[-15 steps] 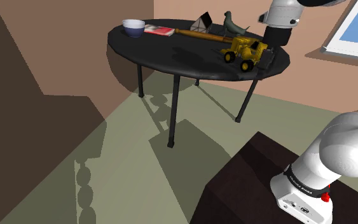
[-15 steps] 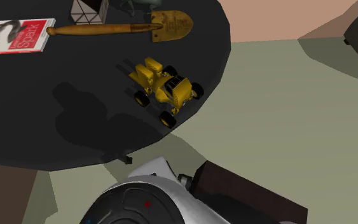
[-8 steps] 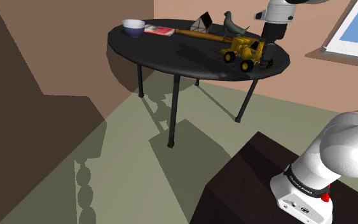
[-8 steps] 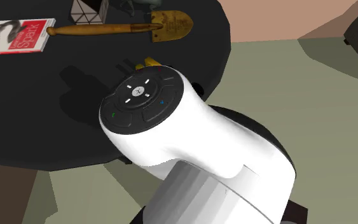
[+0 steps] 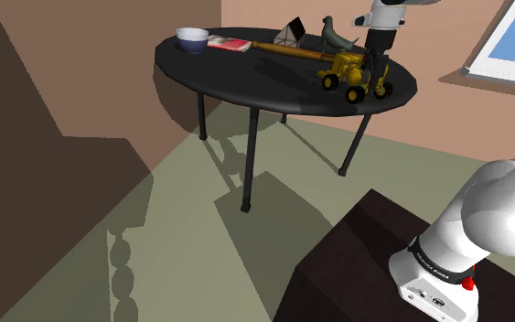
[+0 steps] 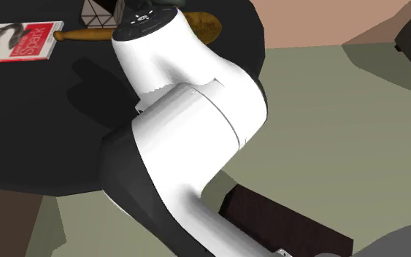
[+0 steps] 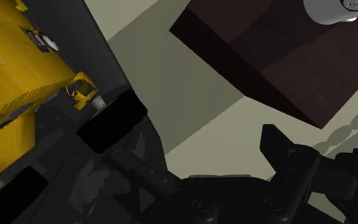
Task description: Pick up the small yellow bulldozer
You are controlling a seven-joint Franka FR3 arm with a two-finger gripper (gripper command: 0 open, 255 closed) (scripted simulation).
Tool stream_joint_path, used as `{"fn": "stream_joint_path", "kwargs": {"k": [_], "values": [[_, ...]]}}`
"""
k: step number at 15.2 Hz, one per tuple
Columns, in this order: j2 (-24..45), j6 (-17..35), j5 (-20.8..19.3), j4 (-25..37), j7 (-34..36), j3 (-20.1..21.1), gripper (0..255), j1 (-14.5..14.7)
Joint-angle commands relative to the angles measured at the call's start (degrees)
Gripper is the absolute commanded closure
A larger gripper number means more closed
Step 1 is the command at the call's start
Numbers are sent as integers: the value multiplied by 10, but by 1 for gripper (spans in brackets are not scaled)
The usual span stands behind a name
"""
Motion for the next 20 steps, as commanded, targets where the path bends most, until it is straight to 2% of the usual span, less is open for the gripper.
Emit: {"fn": "stream_joint_path", "kwargs": {"k": [1,7,10,15,20], "values": [[43,-1,7,42,-69,-21,0,2],[206,-16,67,200,-256,-58,0,-12],[293,-39,103,299,-340,-59,0,-36],[440,-101,153,498,-447,-37,0,-95],[430,-56,149,443,-445,-36,0,-86]]}}
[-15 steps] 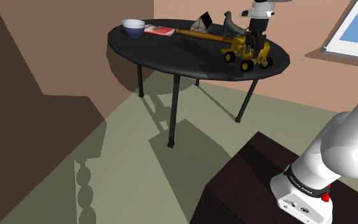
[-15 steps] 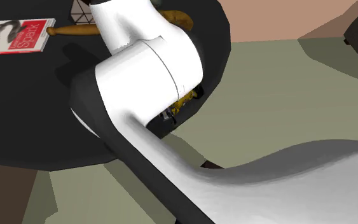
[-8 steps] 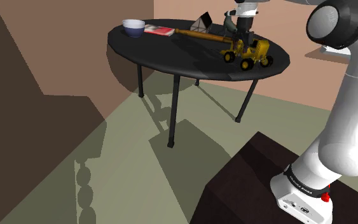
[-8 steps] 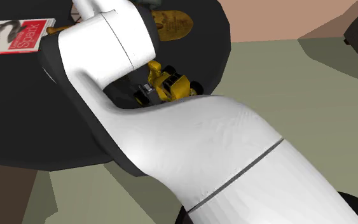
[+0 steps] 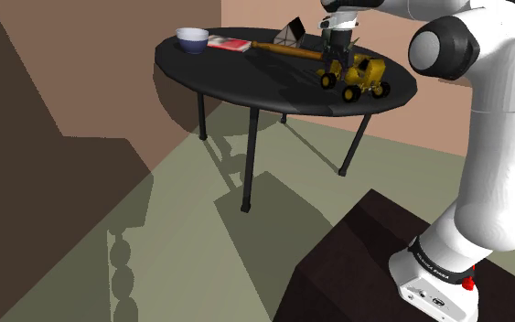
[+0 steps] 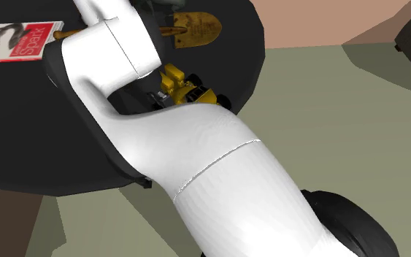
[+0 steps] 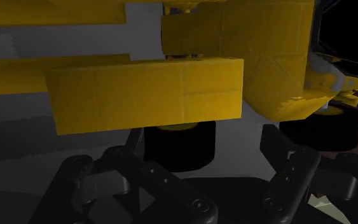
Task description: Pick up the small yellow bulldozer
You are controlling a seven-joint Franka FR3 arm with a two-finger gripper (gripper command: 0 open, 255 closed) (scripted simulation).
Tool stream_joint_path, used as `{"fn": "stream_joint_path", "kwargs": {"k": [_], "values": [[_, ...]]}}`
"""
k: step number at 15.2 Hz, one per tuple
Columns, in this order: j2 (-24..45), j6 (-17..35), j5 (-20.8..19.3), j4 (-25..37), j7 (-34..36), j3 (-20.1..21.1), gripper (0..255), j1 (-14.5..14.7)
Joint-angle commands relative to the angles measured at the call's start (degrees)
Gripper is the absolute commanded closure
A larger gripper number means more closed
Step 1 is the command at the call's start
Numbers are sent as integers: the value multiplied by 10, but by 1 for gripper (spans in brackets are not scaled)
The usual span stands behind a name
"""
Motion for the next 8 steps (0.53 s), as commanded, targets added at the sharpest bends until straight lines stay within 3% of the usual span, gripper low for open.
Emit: {"fn": "stream_joint_path", "kwargs": {"k": [1,4,5,8], "values": [[-1,17,-1,-20,1,1,0,3],[-2,30,-1,-35,1,1,0,5],[0,30,0,-33,2,1,255,5],[1,30,0,-32,2,1,255,5]]}}
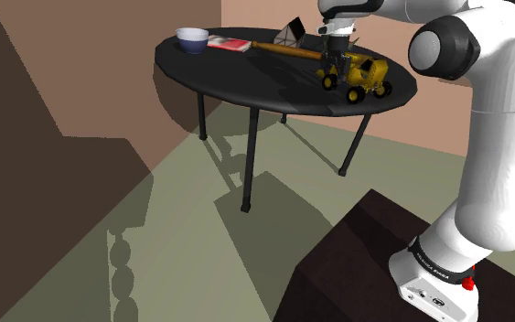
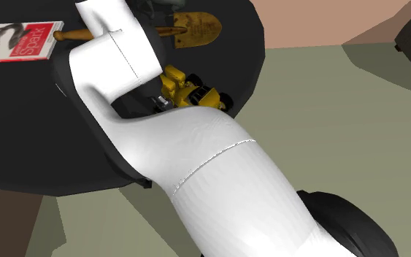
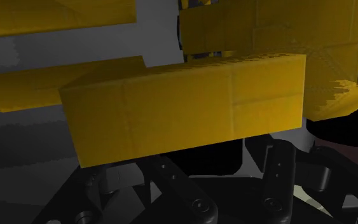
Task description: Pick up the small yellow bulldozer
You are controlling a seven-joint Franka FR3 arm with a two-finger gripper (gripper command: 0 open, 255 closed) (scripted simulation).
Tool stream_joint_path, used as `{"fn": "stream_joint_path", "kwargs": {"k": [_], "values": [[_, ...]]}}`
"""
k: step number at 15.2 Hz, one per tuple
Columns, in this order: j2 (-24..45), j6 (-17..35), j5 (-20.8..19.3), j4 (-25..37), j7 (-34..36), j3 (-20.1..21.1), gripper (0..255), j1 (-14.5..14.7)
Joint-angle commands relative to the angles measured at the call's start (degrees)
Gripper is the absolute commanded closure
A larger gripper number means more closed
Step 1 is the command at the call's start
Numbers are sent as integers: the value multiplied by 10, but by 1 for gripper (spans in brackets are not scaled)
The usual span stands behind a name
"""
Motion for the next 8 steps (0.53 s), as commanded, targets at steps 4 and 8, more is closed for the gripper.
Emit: {"fn": "stream_joint_path", "kwargs": {"k": [4,8], "values": [[1,0,0,-2,0,0,255,0],[1,-16,0,14,-1,-1,255,-3]]}}
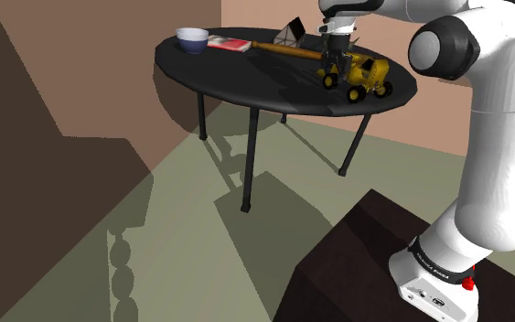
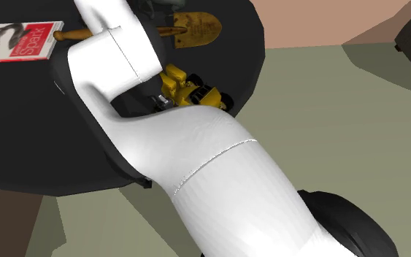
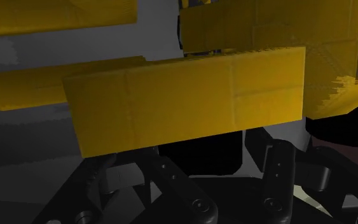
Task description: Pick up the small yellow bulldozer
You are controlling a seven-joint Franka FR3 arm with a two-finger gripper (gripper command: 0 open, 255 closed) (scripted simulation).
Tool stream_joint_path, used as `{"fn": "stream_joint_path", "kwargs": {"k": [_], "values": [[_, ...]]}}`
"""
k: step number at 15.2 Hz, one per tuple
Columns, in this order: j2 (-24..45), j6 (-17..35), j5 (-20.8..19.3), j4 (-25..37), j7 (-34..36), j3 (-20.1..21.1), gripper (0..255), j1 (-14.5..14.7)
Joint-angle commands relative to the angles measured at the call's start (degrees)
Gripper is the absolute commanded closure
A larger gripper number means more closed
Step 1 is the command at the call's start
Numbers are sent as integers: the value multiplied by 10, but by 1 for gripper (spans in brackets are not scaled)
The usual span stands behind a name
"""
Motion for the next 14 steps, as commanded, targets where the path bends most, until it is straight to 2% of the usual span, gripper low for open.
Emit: {"fn": "stream_joint_path", "kwargs": {"k": [1,14], "values": [[2,-14,0,16,0,0,255,-2],[42,-135,16,178,-4,2,255,-35]]}}
